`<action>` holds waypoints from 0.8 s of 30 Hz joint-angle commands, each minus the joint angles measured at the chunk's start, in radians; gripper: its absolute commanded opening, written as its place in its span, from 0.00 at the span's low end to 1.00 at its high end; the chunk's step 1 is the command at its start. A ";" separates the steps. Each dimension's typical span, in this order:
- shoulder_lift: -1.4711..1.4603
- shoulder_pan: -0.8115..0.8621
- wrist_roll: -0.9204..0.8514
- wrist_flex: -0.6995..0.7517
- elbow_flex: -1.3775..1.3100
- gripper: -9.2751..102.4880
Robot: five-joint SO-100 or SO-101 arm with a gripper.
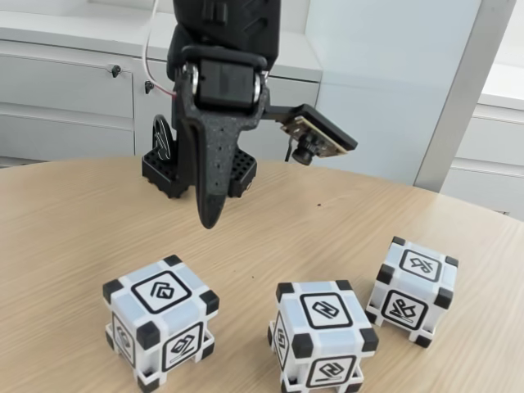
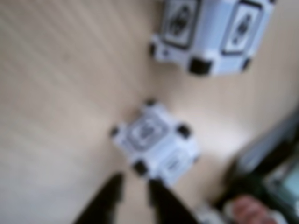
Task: Stack cubes from left to right.
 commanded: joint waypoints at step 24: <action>-0.095 -0.089 0.143 0.005 -0.649 0.22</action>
